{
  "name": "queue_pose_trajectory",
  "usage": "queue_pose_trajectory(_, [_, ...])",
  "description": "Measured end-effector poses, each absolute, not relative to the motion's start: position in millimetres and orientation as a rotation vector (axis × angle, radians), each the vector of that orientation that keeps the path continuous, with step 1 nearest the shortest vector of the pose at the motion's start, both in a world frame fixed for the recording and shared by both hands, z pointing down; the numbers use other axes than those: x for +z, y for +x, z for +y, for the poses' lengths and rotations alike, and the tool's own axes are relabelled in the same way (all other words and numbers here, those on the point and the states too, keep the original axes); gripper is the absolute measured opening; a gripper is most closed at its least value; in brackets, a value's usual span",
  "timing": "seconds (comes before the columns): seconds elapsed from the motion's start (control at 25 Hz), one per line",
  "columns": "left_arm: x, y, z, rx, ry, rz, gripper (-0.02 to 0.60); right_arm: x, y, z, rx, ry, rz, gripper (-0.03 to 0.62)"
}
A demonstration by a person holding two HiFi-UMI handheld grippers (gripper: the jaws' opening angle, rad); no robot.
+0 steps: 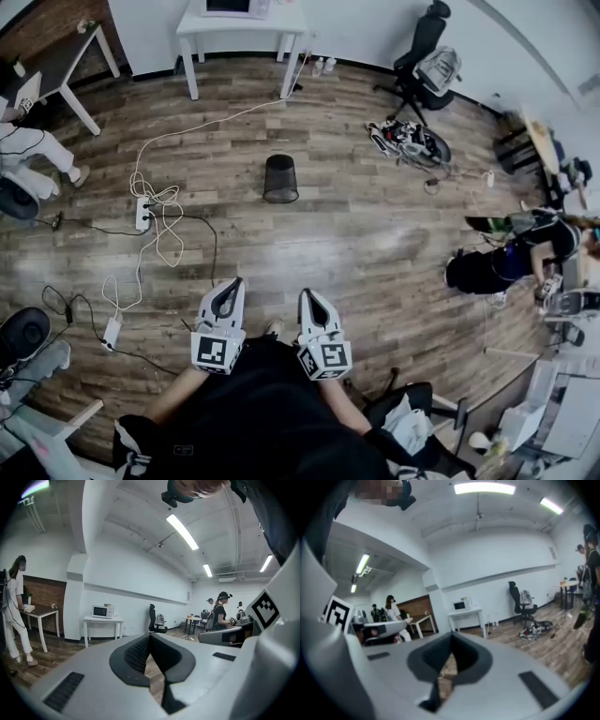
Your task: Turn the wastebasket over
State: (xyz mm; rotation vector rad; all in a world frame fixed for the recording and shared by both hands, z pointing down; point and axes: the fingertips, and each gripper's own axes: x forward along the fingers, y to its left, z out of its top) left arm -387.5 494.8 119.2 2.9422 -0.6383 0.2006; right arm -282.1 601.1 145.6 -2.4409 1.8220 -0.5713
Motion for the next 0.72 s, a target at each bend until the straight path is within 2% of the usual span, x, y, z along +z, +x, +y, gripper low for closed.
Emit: queue_pose_trajectory(0.72, [130,-430,446,0.196,2.907,-0.554,0.032,144,-325,546,-0.539,-2.485,1.788,0.032])
